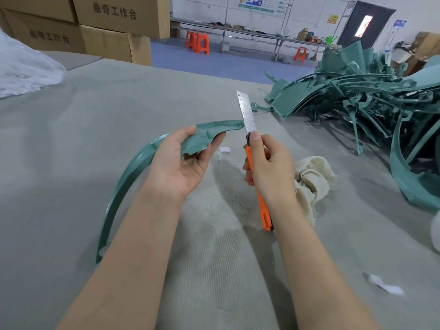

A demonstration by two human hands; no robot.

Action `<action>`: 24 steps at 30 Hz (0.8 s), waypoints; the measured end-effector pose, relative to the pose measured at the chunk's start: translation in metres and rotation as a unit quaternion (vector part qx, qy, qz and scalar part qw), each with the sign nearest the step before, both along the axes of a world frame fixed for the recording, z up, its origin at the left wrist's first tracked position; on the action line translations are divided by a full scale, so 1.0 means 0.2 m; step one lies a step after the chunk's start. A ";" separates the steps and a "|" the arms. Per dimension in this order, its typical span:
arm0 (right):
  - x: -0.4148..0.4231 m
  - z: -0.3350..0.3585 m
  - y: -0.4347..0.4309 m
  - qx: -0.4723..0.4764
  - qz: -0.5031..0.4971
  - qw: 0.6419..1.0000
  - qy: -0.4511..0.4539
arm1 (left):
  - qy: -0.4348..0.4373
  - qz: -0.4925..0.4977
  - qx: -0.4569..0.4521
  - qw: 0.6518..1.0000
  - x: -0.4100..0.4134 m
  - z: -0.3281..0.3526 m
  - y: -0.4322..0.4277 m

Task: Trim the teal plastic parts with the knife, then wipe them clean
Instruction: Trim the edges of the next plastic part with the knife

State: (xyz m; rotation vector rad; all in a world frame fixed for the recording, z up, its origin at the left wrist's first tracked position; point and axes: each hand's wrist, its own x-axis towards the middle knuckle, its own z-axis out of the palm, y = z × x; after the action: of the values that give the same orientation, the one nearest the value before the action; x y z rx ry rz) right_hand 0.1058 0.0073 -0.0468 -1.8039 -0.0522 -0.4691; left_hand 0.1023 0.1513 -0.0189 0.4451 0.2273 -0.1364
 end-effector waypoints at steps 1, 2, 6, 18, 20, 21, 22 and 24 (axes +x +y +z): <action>0.00 0.00 0.00 -0.005 -0.001 1.000 -0.001 | 0.000 0.001 -0.002 1.000 0.00 0.00 0.00; 0.00 0.00 0.00 -0.011 -0.001 1.000 -0.003 | 0.000 0.001 -0.004 1.000 0.00 0.00 0.00; 0.01 -0.01 0.00 -0.047 -0.014 0.999 -0.020 | -0.003 -0.002 -0.004 1.000 0.01 -0.01 0.00; 0.00 -0.01 0.02 -0.058 0.011 0.998 -0.021 | -0.011 0.003 0.004 1.000 0.02 -0.02 0.00; -0.01 -0.01 0.02 -0.044 0.027 0.999 -0.012 | -0.013 0.005 0.012 1.000 0.02 -0.03 0.01; -0.01 0.00 0.02 -0.038 0.032 0.999 -0.007 | -0.014 0.005 0.015 1.000 0.02 -0.03 0.01; -0.01 0.00 0.02 -0.034 0.038 0.999 -0.004 | -0.015 0.005 0.018 1.000 0.02 -0.03 0.01; -0.01 0.01 0.02 -0.028 0.045 0.999 0.004 | -0.018 0.015 0.019 1.000 0.02 -0.03 0.00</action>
State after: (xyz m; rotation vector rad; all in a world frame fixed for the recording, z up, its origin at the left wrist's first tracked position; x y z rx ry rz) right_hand 0.1036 0.0123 -0.0457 -1.8507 -0.1423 -0.4001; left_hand 0.1062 0.1518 -0.0250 0.4811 0.2018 -0.0957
